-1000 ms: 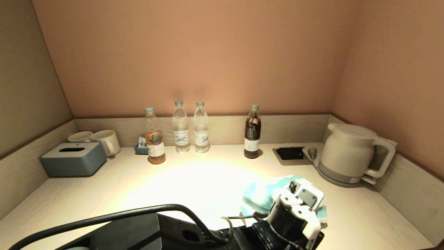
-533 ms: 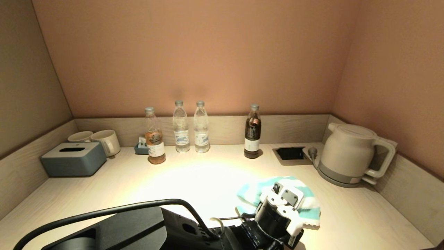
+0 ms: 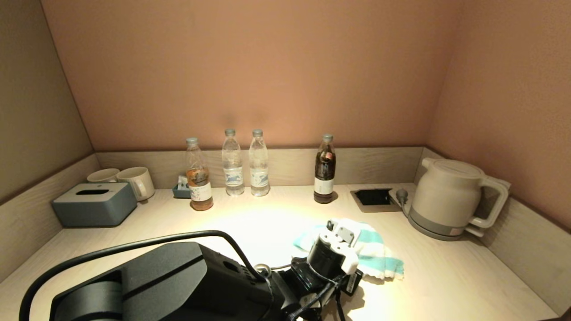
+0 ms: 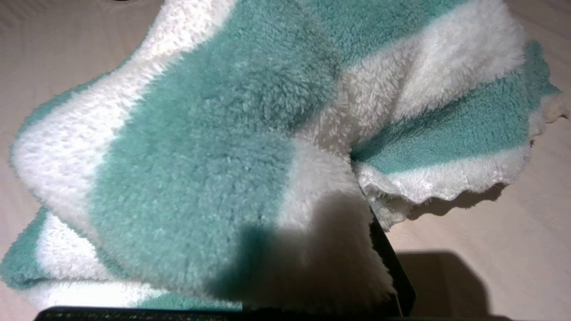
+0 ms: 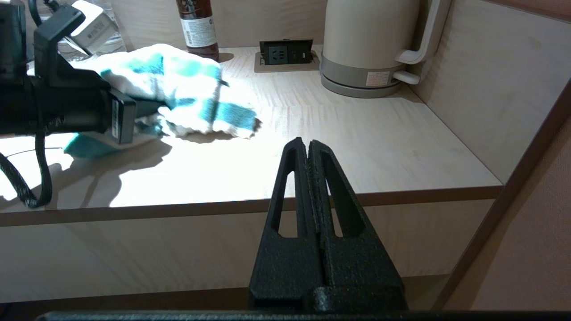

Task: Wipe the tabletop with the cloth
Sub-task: Sweep the stains on the table

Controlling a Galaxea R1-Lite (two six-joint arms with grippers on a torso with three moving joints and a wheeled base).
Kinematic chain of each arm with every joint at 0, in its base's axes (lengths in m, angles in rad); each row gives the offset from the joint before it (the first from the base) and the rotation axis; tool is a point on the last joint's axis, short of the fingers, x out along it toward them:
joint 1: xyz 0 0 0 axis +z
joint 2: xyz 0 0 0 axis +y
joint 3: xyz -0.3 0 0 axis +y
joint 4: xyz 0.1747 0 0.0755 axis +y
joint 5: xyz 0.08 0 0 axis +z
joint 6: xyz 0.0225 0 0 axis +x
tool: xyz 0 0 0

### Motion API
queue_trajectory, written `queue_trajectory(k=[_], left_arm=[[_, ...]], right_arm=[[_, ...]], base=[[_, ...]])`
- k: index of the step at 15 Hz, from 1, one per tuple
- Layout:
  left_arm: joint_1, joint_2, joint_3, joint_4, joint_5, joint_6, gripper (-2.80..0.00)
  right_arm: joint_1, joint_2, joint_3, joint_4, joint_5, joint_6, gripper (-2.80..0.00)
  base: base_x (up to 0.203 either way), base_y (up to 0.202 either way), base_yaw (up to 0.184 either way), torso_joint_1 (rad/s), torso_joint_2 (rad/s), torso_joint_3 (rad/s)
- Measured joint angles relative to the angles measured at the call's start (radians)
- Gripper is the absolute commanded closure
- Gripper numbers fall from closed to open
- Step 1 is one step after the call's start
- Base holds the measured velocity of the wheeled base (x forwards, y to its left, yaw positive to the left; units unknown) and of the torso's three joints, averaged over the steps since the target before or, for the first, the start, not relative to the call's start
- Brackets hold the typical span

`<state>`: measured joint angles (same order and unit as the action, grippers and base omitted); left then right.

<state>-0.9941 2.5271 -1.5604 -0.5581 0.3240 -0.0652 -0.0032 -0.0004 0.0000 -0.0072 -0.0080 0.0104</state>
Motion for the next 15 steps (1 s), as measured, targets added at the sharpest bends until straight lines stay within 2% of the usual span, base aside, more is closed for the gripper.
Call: queue_trajectory(k=[7, 15], left_arm=[[0.160, -0.031, 0.014, -0.006, -0.002, -0.017, 0.00], [0.304, -0.028, 0.027, -0.010, -0.004, -0.036, 0.00]], right_arm=[[0.000, 0.000, 0.000, 0.000, 0.000, 0.000, 0.00], [0.000, 0.000, 0.000, 0.000, 0.000, 0.000, 0.00]], base=[[0.000, 0.000, 0.000, 0.000, 0.00, 0.000], [0.000, 0.000, 0.000, 0.000, 0.00, 0.000]])
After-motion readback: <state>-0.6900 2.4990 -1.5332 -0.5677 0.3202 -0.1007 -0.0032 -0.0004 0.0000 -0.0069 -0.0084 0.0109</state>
